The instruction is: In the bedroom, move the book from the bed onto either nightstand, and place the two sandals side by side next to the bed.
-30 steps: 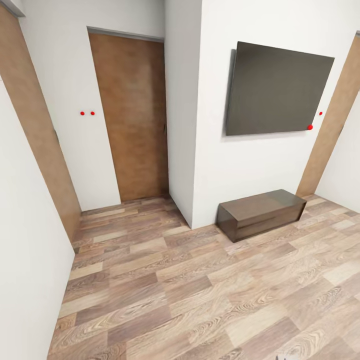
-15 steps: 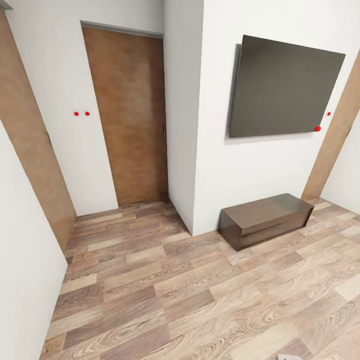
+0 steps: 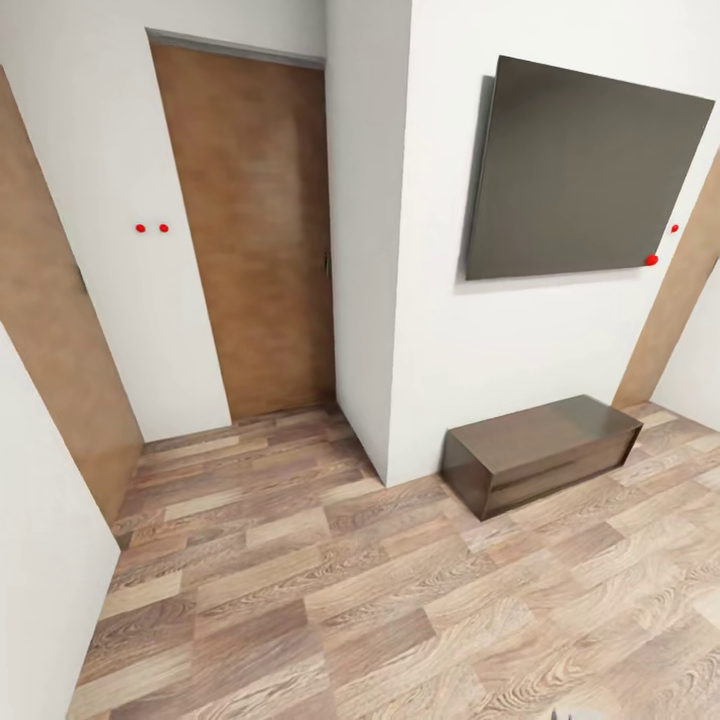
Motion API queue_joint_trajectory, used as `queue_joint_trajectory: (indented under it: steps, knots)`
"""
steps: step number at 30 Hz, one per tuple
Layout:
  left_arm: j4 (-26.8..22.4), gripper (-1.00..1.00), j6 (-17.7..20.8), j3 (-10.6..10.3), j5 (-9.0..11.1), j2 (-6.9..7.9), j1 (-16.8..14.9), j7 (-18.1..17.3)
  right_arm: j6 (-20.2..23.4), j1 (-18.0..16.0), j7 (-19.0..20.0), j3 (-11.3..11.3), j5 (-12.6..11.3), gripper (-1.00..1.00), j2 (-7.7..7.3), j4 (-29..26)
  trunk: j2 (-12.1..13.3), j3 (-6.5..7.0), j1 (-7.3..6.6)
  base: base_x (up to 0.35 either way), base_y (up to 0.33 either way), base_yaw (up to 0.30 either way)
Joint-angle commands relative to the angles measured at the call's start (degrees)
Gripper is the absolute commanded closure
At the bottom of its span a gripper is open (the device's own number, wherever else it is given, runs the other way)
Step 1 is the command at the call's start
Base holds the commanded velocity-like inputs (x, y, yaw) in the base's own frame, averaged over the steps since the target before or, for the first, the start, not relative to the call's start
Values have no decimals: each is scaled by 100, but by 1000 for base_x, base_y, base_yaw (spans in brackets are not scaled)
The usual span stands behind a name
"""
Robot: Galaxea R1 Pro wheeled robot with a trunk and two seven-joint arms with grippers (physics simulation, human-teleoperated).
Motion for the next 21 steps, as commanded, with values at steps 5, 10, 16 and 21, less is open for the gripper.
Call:
queue_joint_trajectory:
  steps: [5, 10, 16, 21]
  knots:
    - [2, -100, -3, -73, 31, -7, -1, 18, 28, -3, 51, -48, 60, -100, 6, -12, -5, -7, 3, 112, 0, 0]
    - [5, -100, 4, -80, 30, -7, 116, 15, 28, -2, 51, -48, 54, -100, 6, -12, -5, -7, 3, 35, 0, 0]
    - [5, -100, 5, -87, 28, -14, 402, 12, 28, -2, 51, -48, 50, -100, 6, -12, -5, -7, 3, 12, 0, 0]
    - [2, -100, -4, -85, 46, -20, 722, 11, 28, -2, 51, -48, 50, -100, 19, -12, -5, -7, 3, 4, 0, 0]
